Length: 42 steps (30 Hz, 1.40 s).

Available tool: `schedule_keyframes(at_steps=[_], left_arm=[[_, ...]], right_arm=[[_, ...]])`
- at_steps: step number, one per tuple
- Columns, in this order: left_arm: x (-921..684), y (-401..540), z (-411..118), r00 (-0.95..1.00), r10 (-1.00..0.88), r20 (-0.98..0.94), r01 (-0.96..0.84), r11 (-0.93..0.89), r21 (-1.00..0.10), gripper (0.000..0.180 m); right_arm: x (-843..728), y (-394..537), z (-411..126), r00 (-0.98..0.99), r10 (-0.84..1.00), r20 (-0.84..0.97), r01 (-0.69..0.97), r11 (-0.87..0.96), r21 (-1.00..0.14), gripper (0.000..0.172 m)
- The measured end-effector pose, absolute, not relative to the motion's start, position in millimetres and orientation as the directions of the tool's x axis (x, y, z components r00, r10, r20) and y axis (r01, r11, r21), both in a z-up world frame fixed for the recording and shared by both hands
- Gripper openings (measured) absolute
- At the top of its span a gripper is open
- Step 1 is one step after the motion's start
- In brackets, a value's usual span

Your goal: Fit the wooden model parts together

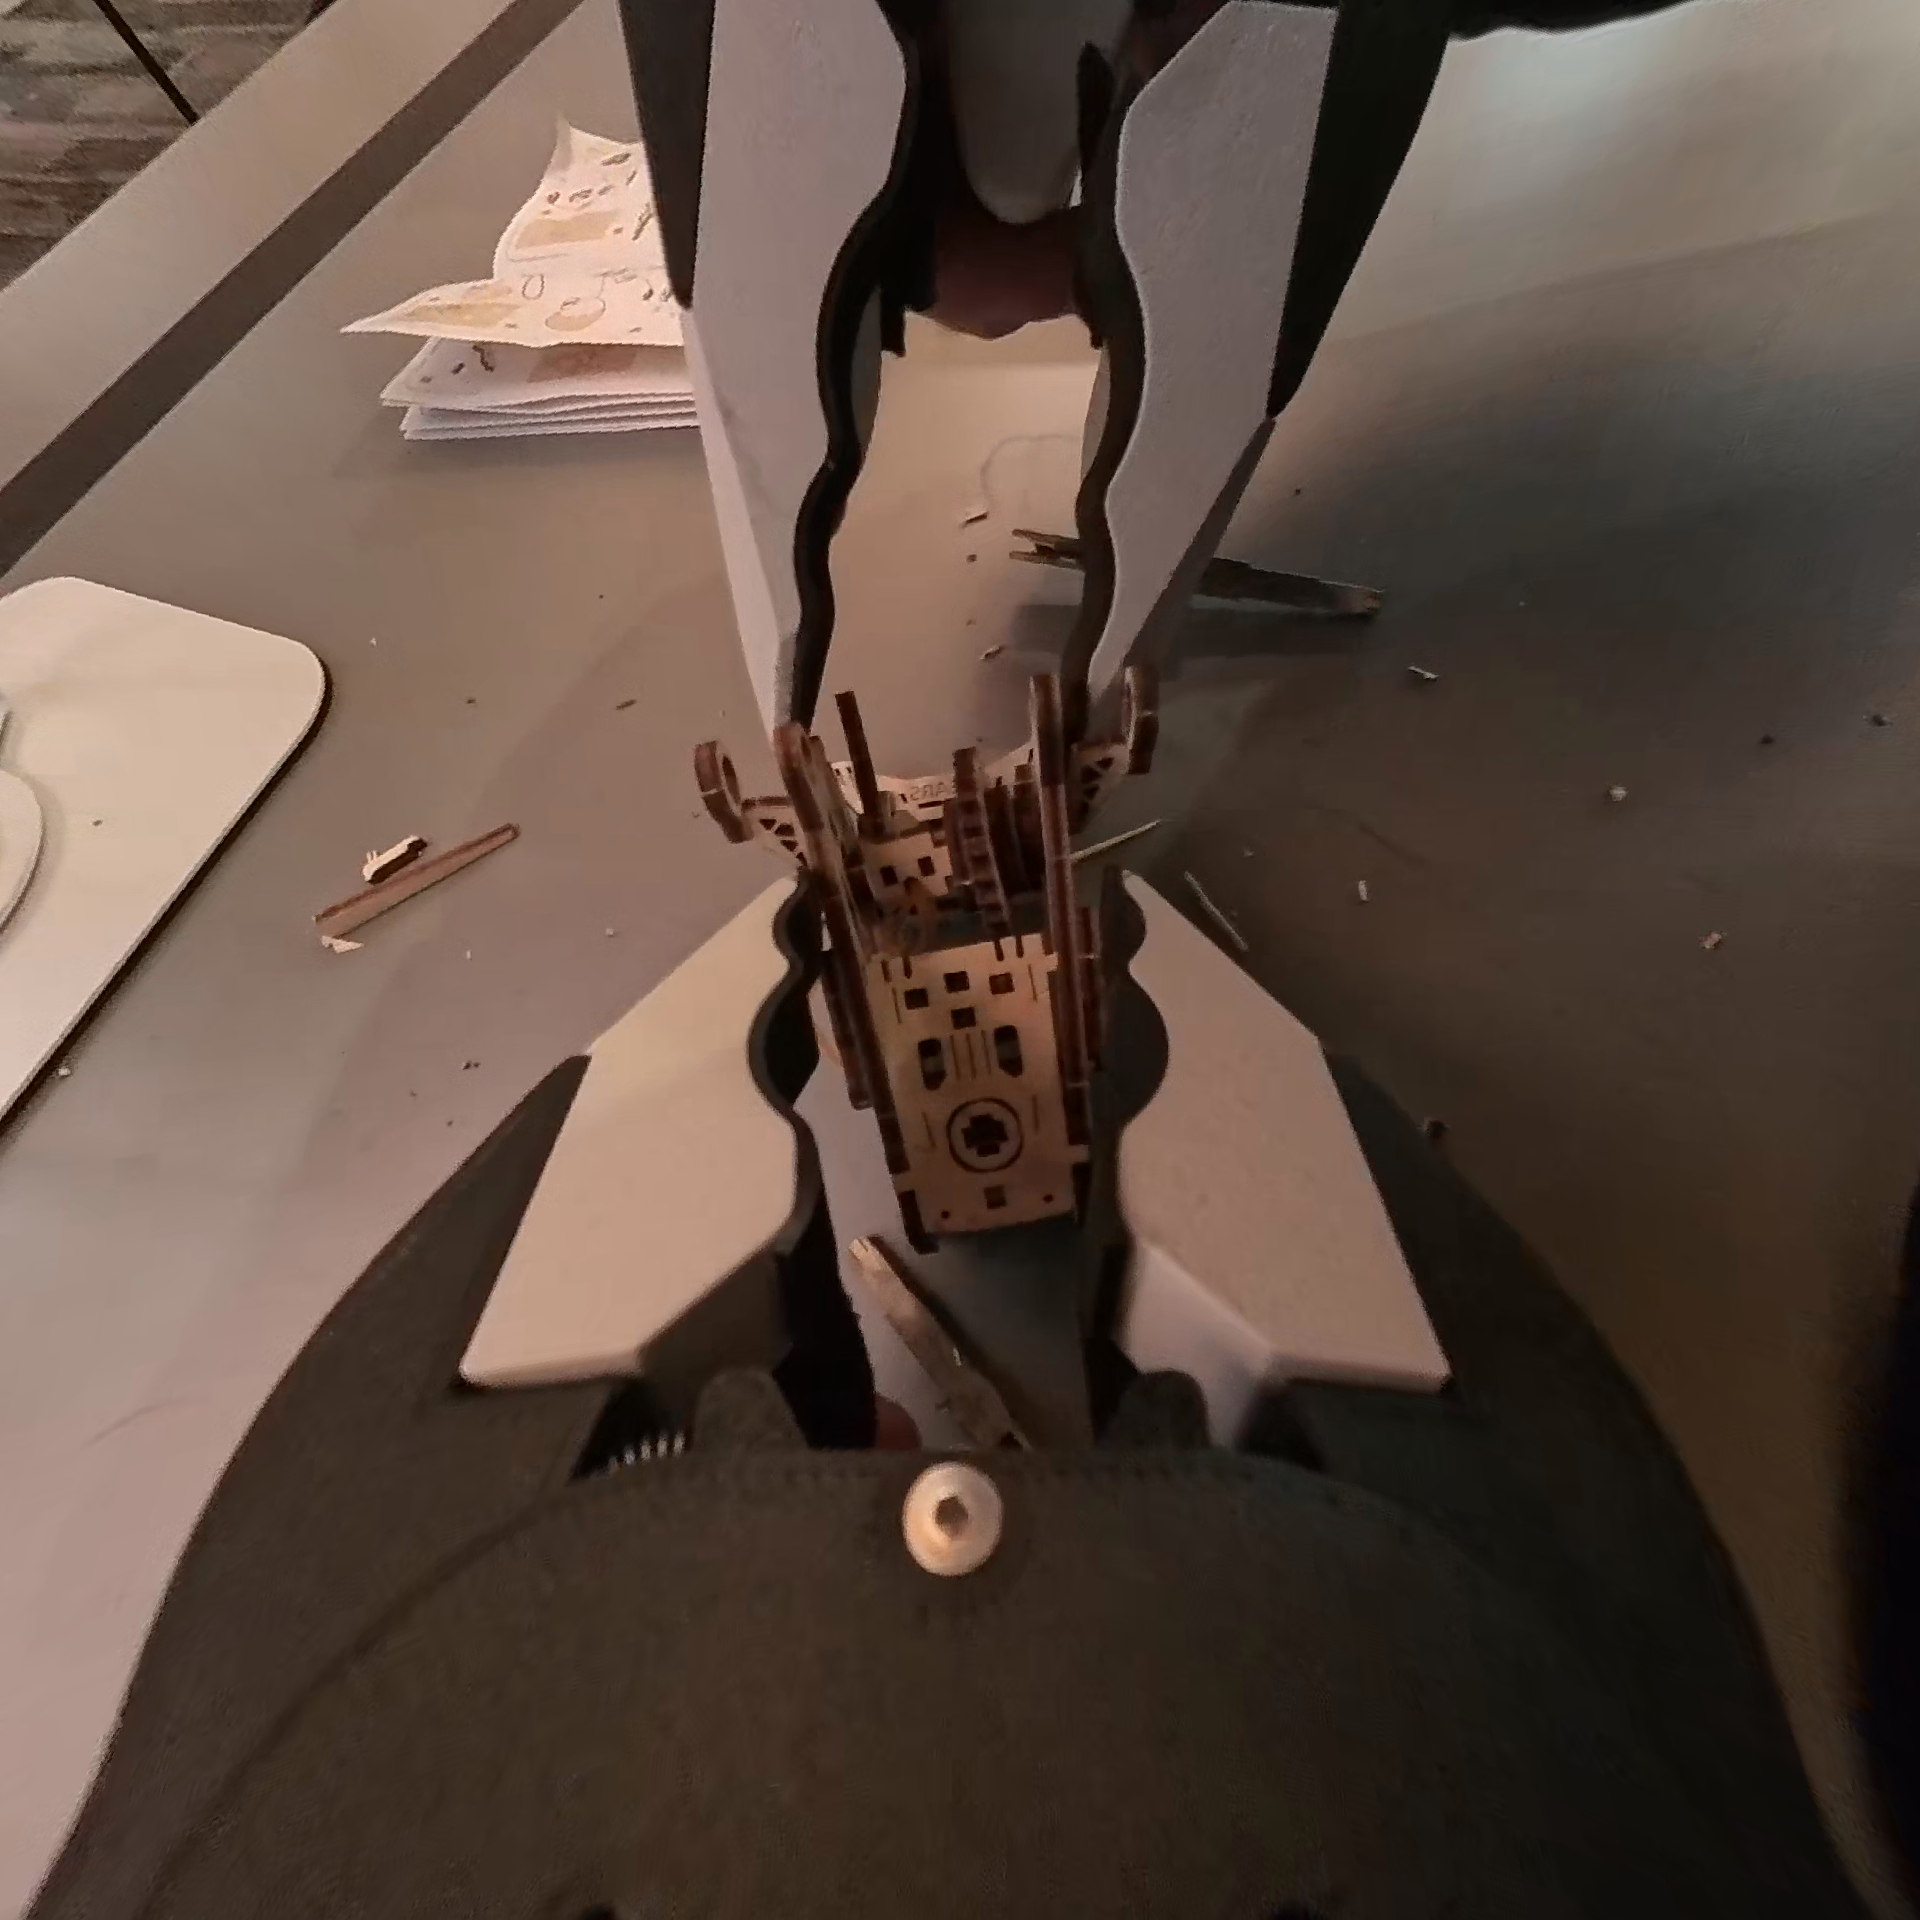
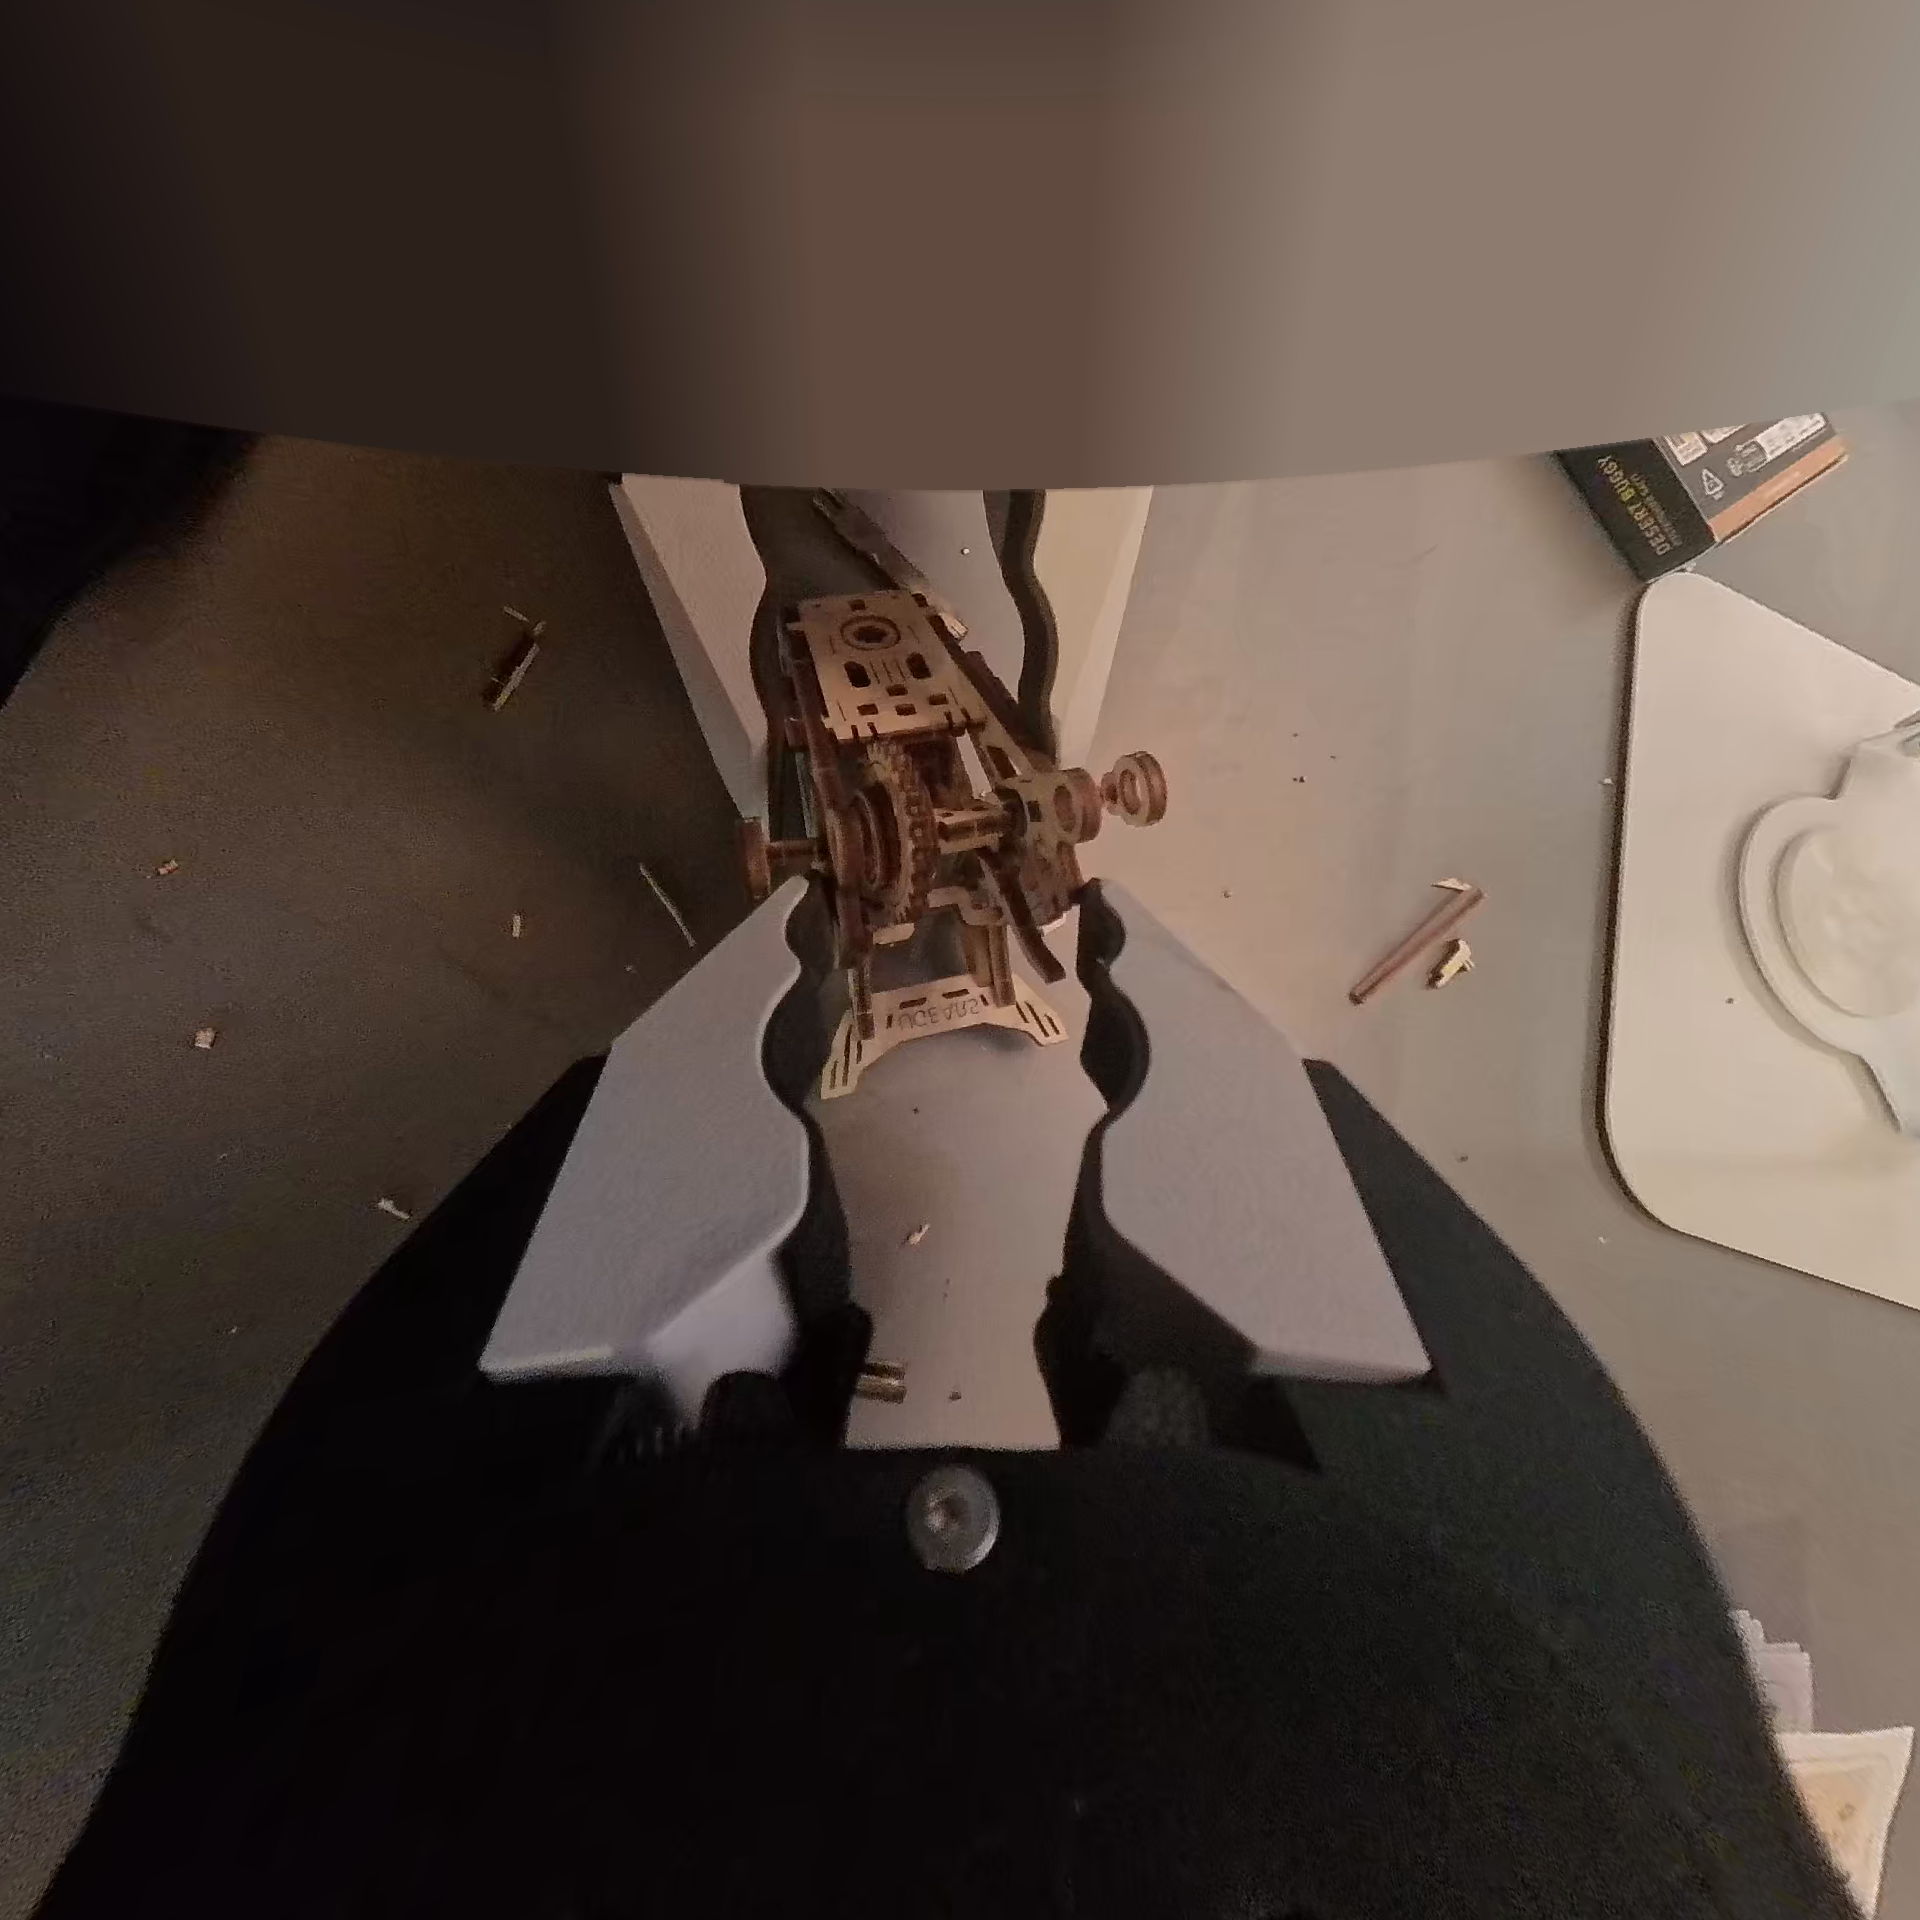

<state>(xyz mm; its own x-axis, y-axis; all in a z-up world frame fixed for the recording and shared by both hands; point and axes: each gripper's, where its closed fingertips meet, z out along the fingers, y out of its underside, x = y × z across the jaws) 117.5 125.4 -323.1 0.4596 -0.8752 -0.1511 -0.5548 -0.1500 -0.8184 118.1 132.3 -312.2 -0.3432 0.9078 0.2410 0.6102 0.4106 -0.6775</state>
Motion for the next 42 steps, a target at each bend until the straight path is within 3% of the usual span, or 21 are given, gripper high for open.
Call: schedule_keyframes(at_steps=[21,23,25,42], left_arm=[[116.4,130.1,-320.1,0.429,-0.897,0.104,-0.437,-0.306,-0.846,0.052],[118.5,128.8,-320.1,0.41,-0.905,0.114,-0.44,-0.306,-0.845,0.053],[118.7,128.8,-320.1,0.404,-0.907,0.116,-0.441,-0.304,-0.844,0.053],[111.8,140.1,-319.7,0.394,-0.828,0.4,-0.316,-0.53,-0.787,0.055]], right_arm=[[113.2,137.8,-313.6,-0.318,0.947,0.055,0.634,0.255,-0.73,0.047],[112.1,133.6,-323.2,-0.339,0.94,0.027,0.66,0.259,-0.706,0.058],[109.4,133.9,-329.0,-0.35,0.936,0.042,0.665,0.28,-0.693,0.056],[100.5,140.6,-324.7,-0.293,0.921,-0.258,0.642,-0.01,-0.767,0.053]])
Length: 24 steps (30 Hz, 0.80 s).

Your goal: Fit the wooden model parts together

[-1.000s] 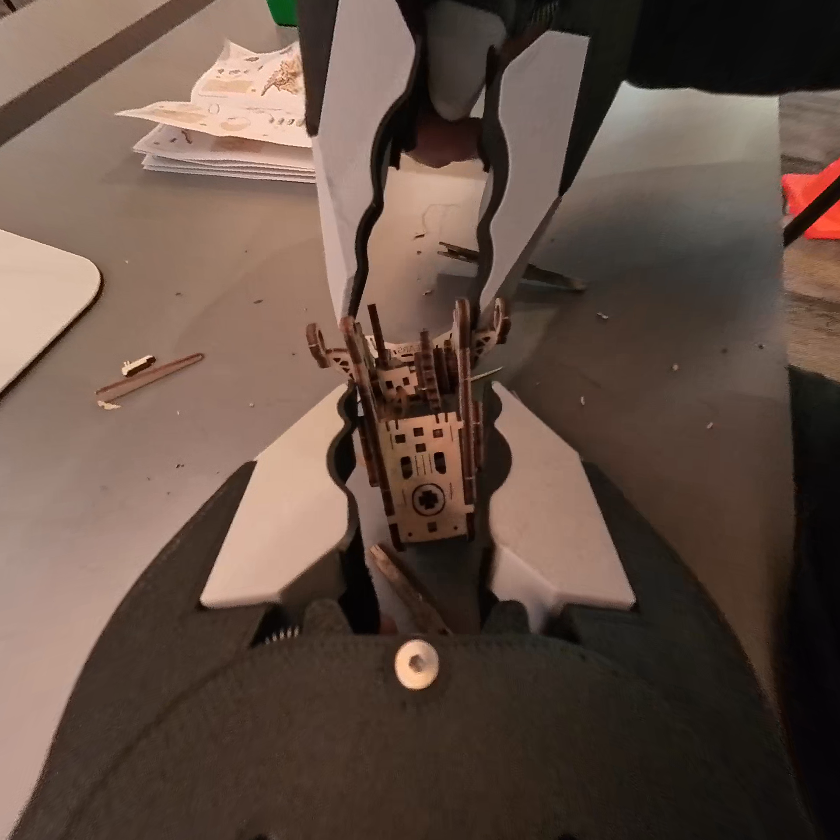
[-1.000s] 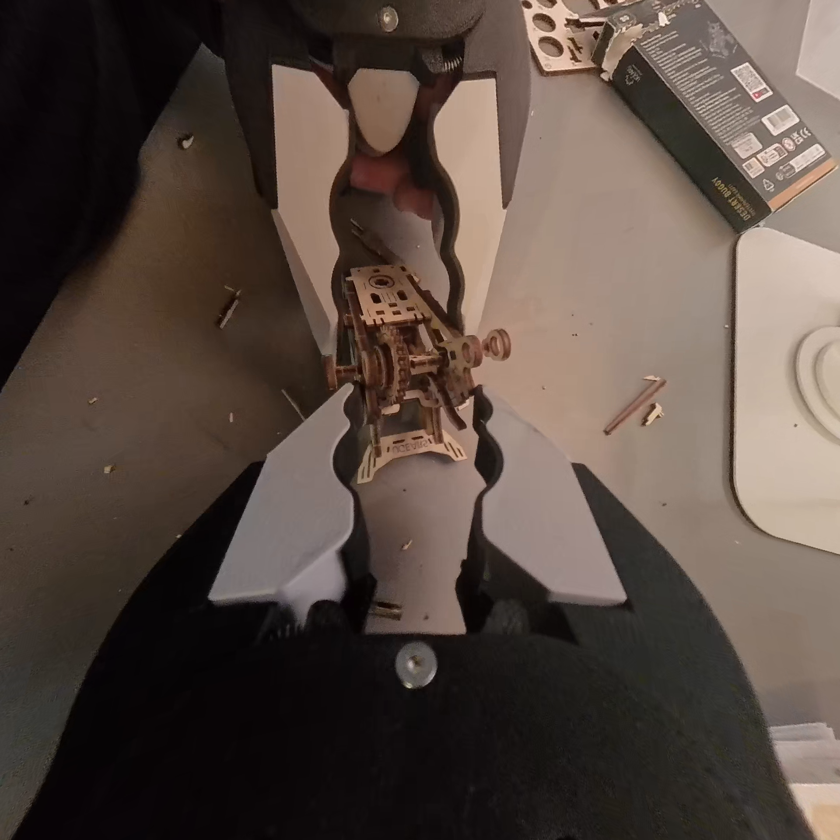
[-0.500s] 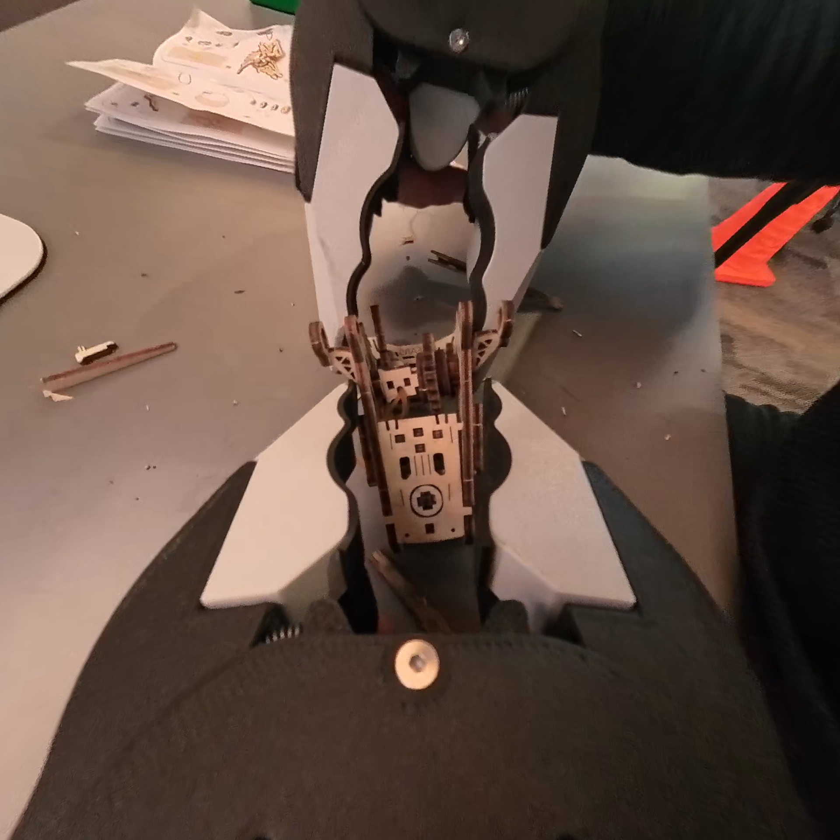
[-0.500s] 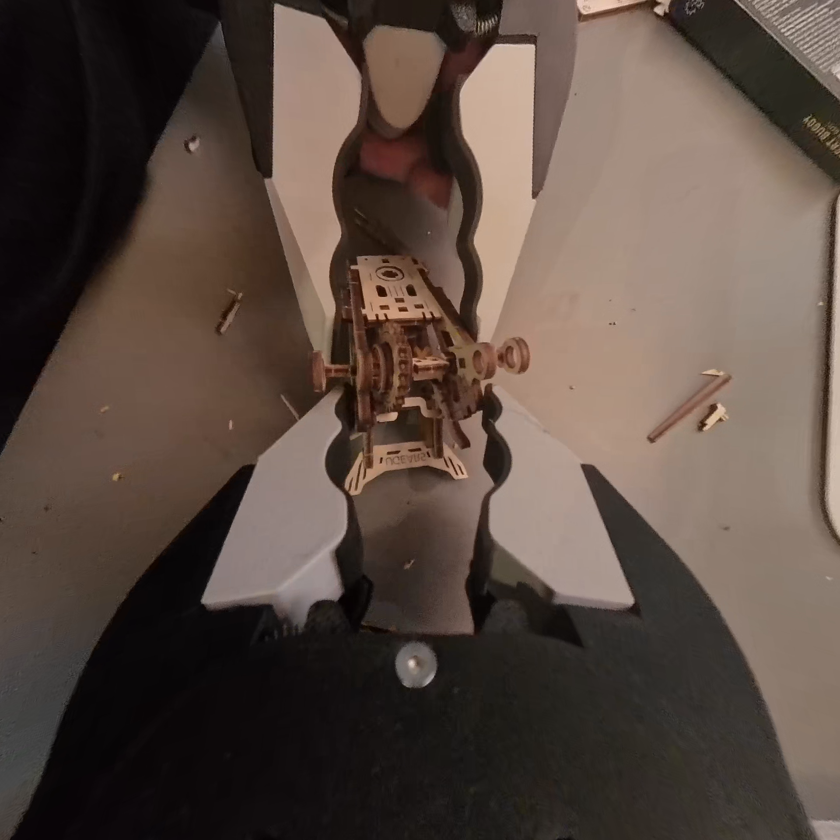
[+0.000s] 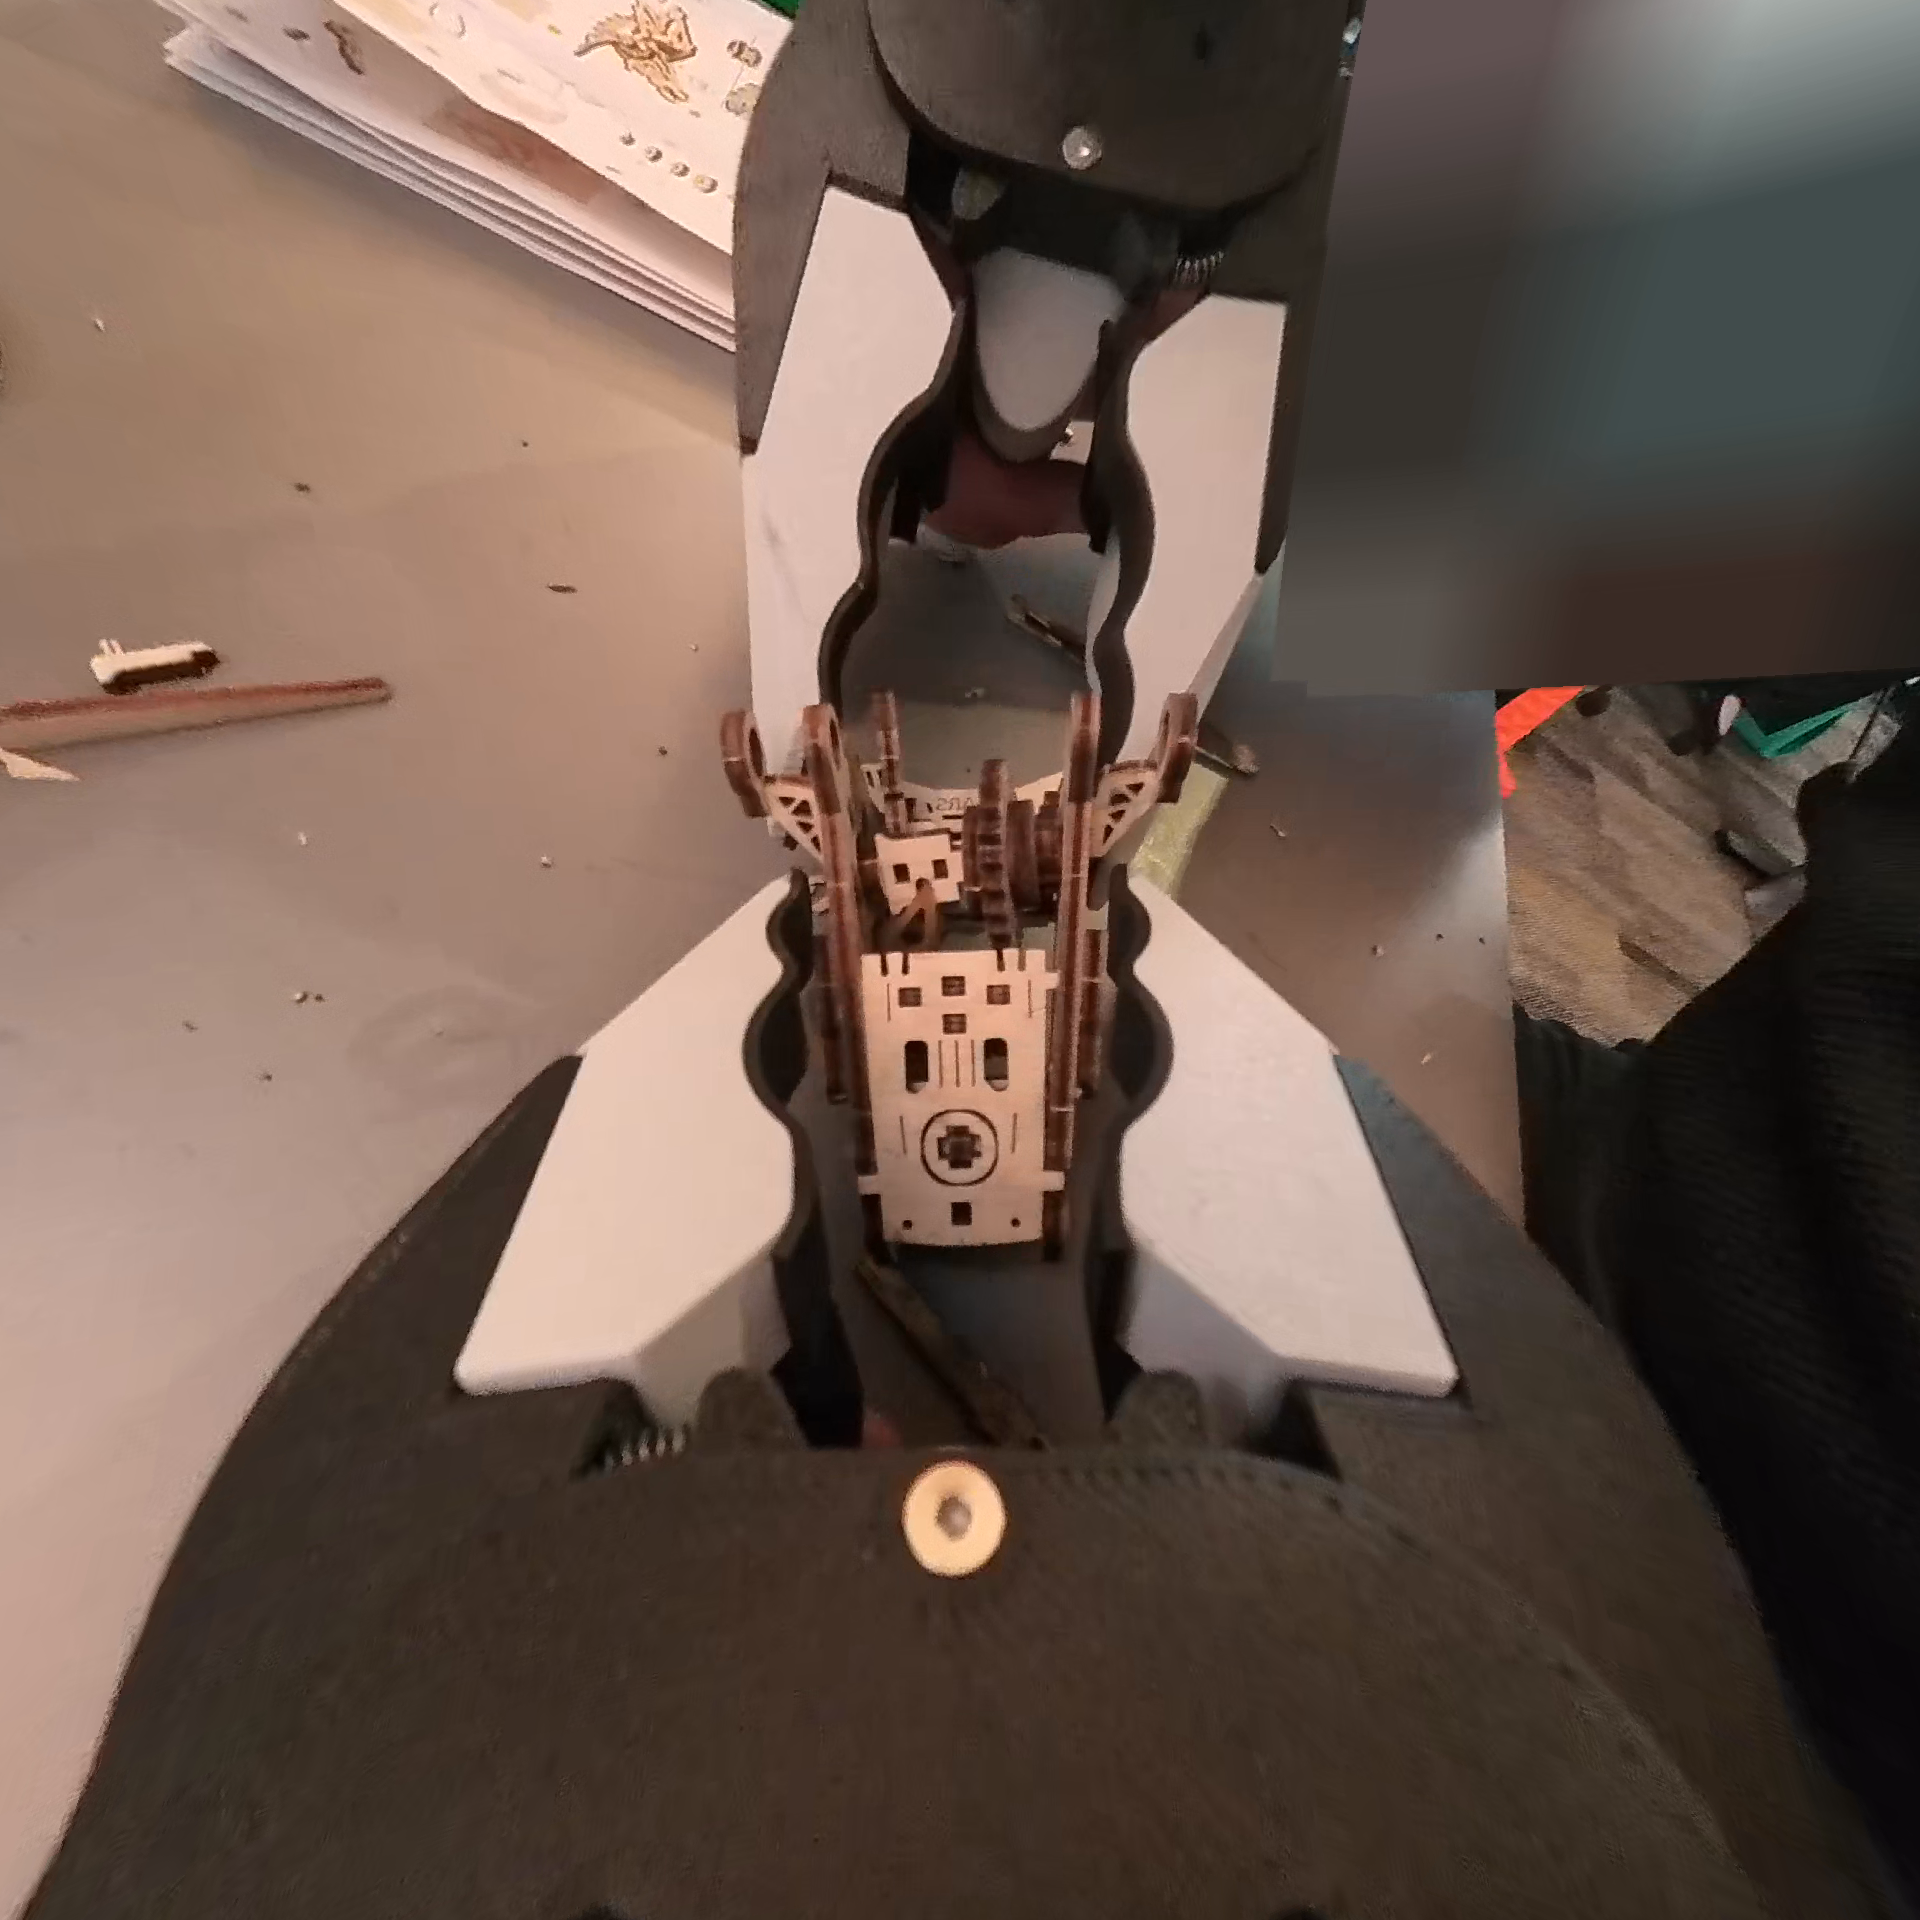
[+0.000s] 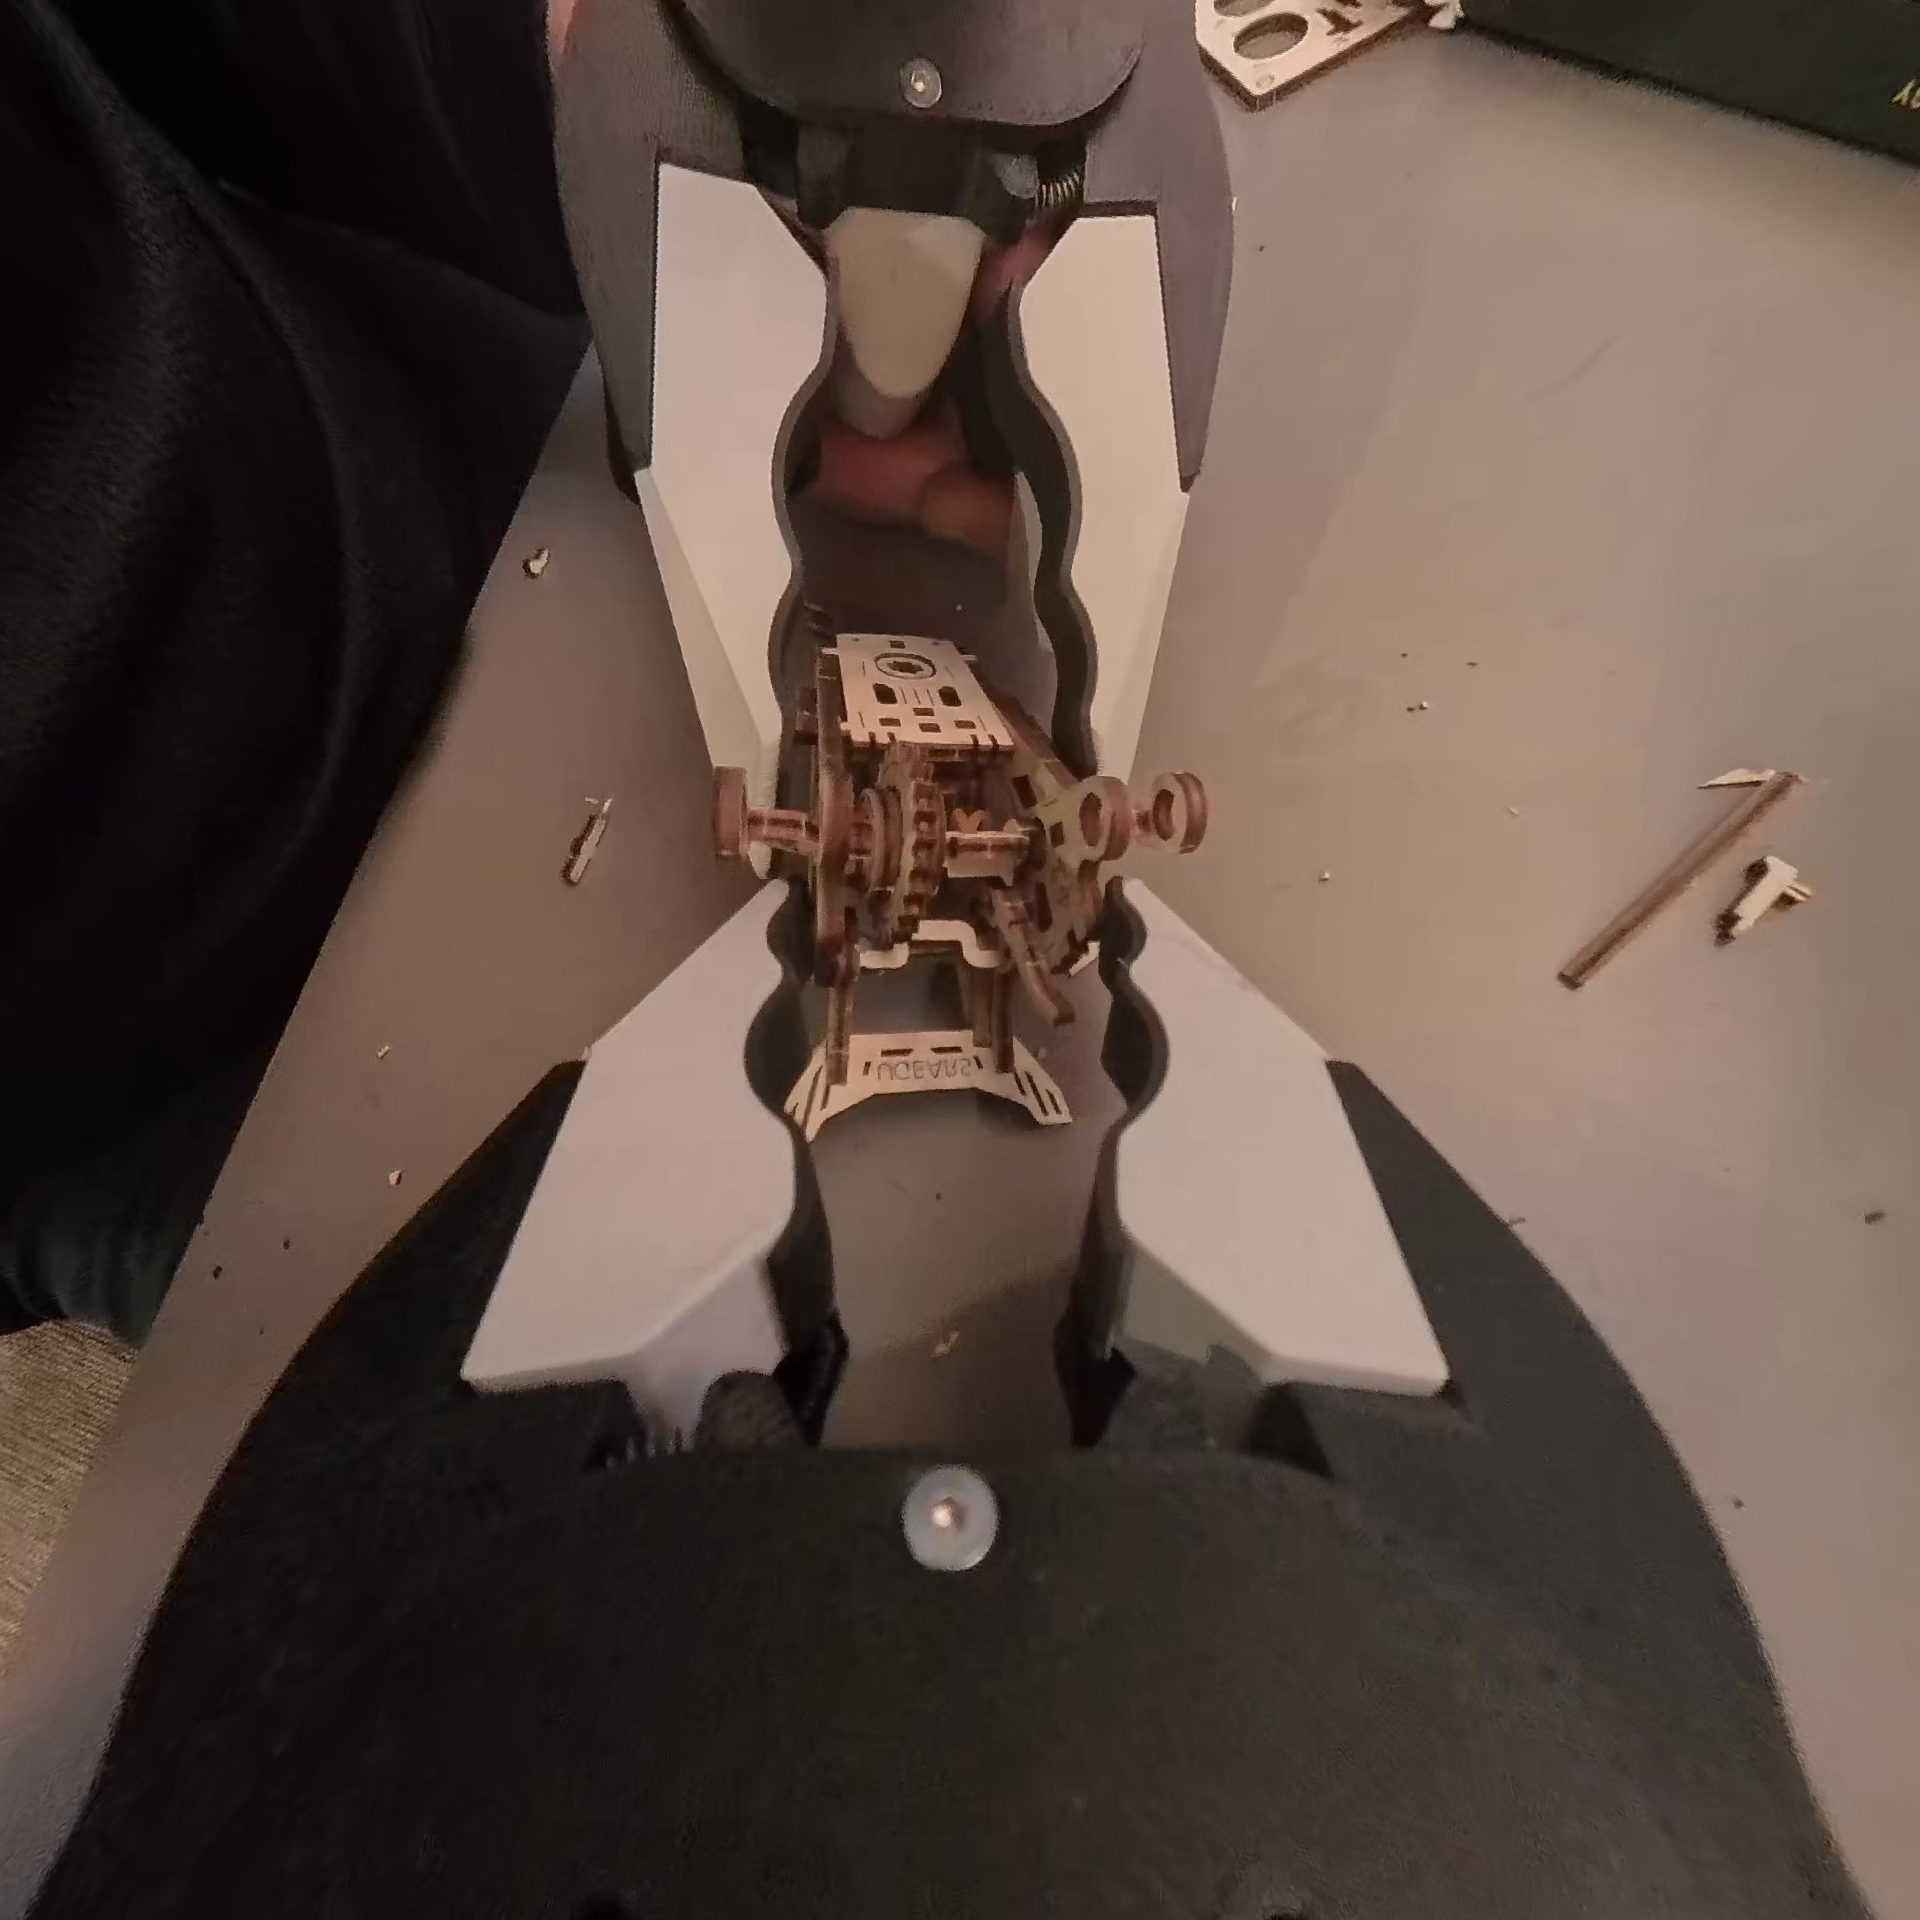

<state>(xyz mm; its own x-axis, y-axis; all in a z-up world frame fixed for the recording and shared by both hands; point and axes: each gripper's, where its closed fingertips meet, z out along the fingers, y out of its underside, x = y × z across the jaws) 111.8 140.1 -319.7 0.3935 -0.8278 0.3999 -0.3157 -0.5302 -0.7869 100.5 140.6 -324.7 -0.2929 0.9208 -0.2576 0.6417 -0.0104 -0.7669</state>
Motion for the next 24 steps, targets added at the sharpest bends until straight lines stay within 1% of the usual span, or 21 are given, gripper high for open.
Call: schedule_keyframes(at_steps=[3,4,6,8,9,11,13,15,17,18,19,21,23,24], left_arm=[[111.6,140.5,-319.7,0.395,-0.827,0.401,-0.315,-0.531,-0.787,0.054],[111.8,140.3,-320.0,0.395,-0.829,0.397,-0.318,-0.529,-0.787,0.054],[111.0,141.4,-319.8,0.408,-0.83,0.381,-0.319,-0.52,-0.792,0.054],[110.0,142.2,-319.7,0.426,-0.838,0.341,-0.328,-0.494,-0.805,0.054],[109.3,142.0,-320.6,0.433,-0.842,0.322,-0.339,-0.483,-0.807,0.054],[109.0,142.1,-320.8,0.441,-0.847,0.296,-0.35,-0.466,-0.813,0.054],[109.7,141.7,-321.0,0.444,-0.857,0.263,-0.366,-0.441,-0.82,0.053],[109.3,143.4,-321.3,0.461,-0.868,0.183,-0.399,-0.387,-0.831,0.053],[110.1,143.9,-322.6,0.479,-0.872,0.097,-0.438,-0.333,-0.835,0.054],[111.0,143.8,-322.7,0.488,-0.871,0.055,-0.454,-0.307,-0.837,0.054],[111.7,143.8,-322.9,0.498,-0.867,0.008,-0.472,-0.279,-0.836,0.054],[114.8,143.7,-323.1,0.516,-0.855,-0.051,-0.492,-0.247,-0.835,0.054],[115.7,146.1,-325.2,0.538,-0.838,-0.088,-0.511,-0.241,-0.825,0.054],[116.1,146.7,-325.0,0.542,-0.834,-0.104,-0.518,-0.235,-0.823,0.053]], right_arm=[[100.4,141.3,-324.5,-0.288,0.923,-0.254,0.634,-0.015,-0.773,0.054],[101.0,142.1,-324.9,-0.283,0.93,-0.235,0.634,-0.002,-0.773,0.053],[104.1,147.7,-326.2,-0.246,0.953,-0.176,0.645,0.026,-0.764,0.06],[110.9,154.3,-321.5,-0.2,0.973,-0.116,0.646,0.042,-0.762,0.062],[115.5,155.0,-316.6,-0.189,0.978,-0.092,0.638,0.051,-0.769,0.06],[122.9,151.1,-306.2,-0.186,0.98,-0.074,0.617,0.058,-0.785,0.049],[127.2,146.4,-302.5,-0.179,0.98,-0.091,0.611,0.038,-0.791,0.044],[127.6,143.5,-299.6,-0.154,0.975,-0.16,0.6,-0.036,-0.799,0.039],[125.9,149.2,-291.8,-0.075,0.963,-0.259,0.564,-0.173,-0.807,0.027],[124.9,156.8,-288.6,-0.004,0.953,-0.303,0.54,-0.253,-0.803,0.015],[123.8,162.4,-286.5,0.06,0.935,-0.351,0.516,-0.33,-0.79,0.008],[121.7,163.5,-294.4,0.166,0.904,-0.394,0.533,-0.418,-0.736,0.008],[115.6,153.8,-304.3,0.215,0.886,-0.411,0.567,-0.456,-0.687,0.008],[113.3,151.9,-307.3,0.241,0.88,-0.41,0.573,-0.47,-0.672,0.004]])
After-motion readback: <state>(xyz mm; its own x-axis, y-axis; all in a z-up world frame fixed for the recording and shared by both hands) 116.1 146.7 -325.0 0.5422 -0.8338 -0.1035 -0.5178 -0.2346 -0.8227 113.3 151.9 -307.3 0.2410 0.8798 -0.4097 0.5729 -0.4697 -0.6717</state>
